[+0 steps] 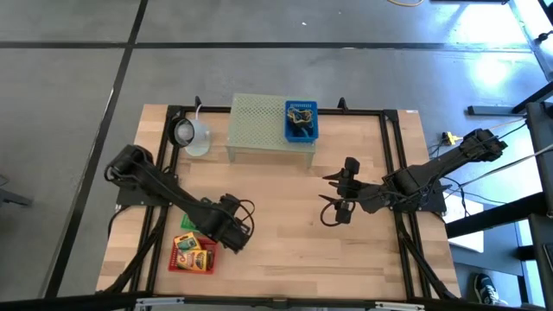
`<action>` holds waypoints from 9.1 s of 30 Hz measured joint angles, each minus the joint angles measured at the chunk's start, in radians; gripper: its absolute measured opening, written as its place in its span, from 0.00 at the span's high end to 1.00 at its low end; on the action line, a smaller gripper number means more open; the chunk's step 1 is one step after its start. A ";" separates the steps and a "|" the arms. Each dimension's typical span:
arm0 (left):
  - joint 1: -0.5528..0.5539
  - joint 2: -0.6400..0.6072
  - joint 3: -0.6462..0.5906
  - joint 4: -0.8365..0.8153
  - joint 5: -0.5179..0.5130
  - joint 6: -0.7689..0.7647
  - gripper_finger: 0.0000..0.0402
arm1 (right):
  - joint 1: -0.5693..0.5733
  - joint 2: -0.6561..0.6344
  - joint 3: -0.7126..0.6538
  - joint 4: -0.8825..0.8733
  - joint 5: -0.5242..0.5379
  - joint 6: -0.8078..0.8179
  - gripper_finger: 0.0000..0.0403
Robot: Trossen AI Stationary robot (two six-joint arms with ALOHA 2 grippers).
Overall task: Pick & Place Office Desk Supplies
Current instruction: Put the green bin on the shelf, then put the red bin on the shelf
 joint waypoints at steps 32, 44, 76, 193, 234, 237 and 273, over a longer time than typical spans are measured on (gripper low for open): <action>0.010 0.191 -0.002 0.101 0.174 0.090 0.96 | 0.000 0.000 0.000 0.000 0.001 -0.003 0.36; 0.009 0.191 0.050 0.218 0.161 0.242 0.96 | 0.000 0.000 0.000 0.000 0.001 -0.003 0.36; 0.133 0.192 0.554 -0.221 -0.226 1.215 0.97 | 0.000 0.000 -0.001 -0.001 0.004 -0.003 0.36; 0.490 0.175 0.842 -0.447 0.408 1.221 0.67 | 0.000 0.000 -0.001 -0.090 -0.027 0.039 0.36; -0.120 0.449 0.835 -0.447 0.310 0.140 0.67 | 0.000 0.000 -0.001 -0.089 -0.060 0.076 0.36; -0.147 0.422 0.835 -0.447 0.281 0.119 0.67 | 0.000 0.000 -0.001 -0.094 -0.060 0.073 0.36; -0.207 0.209 0.201 -0.037 0.394 -0.243 0.67 | 0.000 0.000 -0.001 -0.095 -0.041 0.069 0.36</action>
